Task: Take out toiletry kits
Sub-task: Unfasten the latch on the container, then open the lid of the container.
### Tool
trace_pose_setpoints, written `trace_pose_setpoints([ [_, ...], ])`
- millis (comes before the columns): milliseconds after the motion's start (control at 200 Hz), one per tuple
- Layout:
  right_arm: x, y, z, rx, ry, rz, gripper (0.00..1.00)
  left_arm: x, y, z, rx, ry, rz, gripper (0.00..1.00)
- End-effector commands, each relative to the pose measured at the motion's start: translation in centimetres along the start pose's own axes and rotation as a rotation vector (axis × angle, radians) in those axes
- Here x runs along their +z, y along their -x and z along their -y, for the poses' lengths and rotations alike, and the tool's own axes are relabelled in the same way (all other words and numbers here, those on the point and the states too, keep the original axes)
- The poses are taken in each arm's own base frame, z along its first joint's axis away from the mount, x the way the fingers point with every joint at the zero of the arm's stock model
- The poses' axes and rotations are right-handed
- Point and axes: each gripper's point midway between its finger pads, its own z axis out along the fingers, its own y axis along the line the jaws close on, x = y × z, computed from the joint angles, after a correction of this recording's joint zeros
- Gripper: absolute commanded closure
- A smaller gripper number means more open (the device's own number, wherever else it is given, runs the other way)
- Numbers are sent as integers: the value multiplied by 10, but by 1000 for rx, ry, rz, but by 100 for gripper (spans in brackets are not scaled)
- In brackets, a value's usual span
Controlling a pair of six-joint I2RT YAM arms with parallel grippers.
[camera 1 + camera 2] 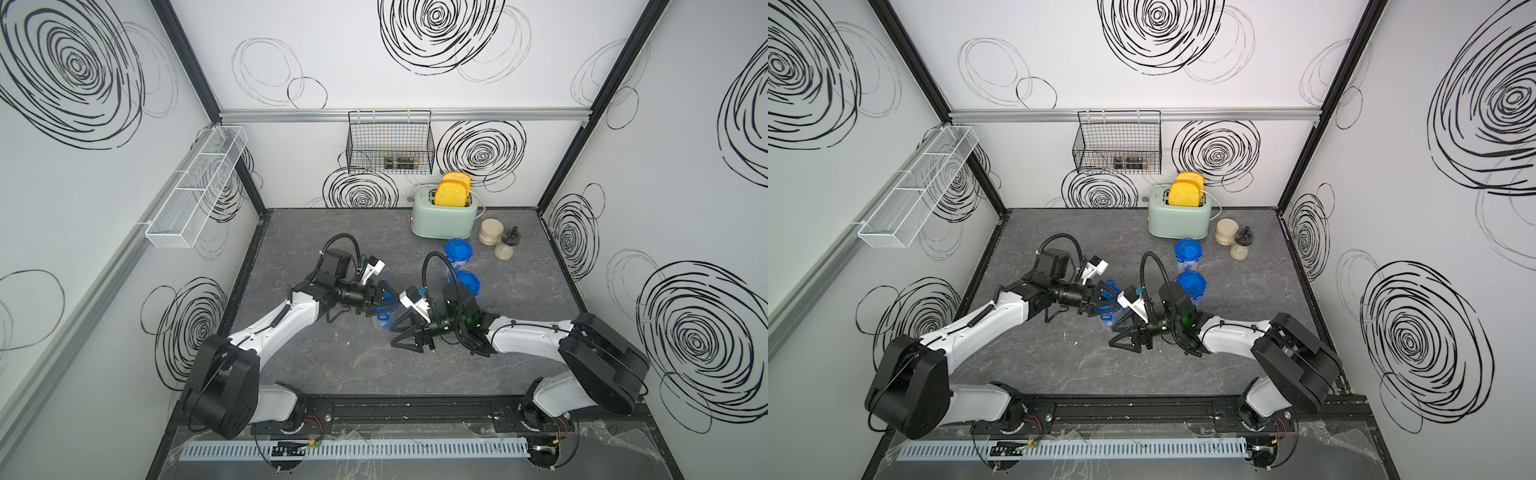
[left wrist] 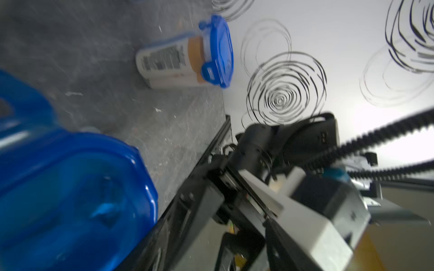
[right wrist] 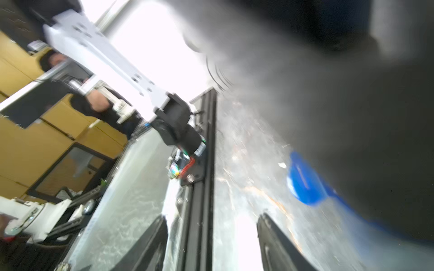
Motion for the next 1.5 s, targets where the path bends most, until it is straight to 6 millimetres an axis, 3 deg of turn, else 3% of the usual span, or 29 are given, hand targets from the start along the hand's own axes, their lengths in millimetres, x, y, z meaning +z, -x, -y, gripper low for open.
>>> trace_pose_setpoints([
  [0,-2,2,-26,-107,107,-13,37,-24,30,36,153,49,162,27],
  [115,-4,1,-23,-103,96,-13,37,-49,37,40,193,110,241,23],
  [275,-6,0,-22,-110,84,-10,37,-85,45,-8,41,123,361,13],
  [355,-6,-1,-21,-109,80,-11,37,-85,41,-28,6,153,371,5],
  [565,-8,-6,-22,-109,73,-10,37,-74,26,-47,-40,152,322,6],
  [795,-8,-7,-19,-106,63,-9,37,-60,14,-49,-33,160,270,20],
  [991,-9,-8,-19,-110,55,-3,36,-58,10,-54,-42,177,256,38],
  [1171,-8,-10,-19,-102,57,-8,36,-58,11,-53,-25,200,255,45],
  [1366,-8,-10,-17,-105,57,-7,36,-57,13,-49,-7,215,250,75],
  [1496,-7,-12,-16,-95,55,-14,36,-57,15,-46,-1,217,248,83],
])
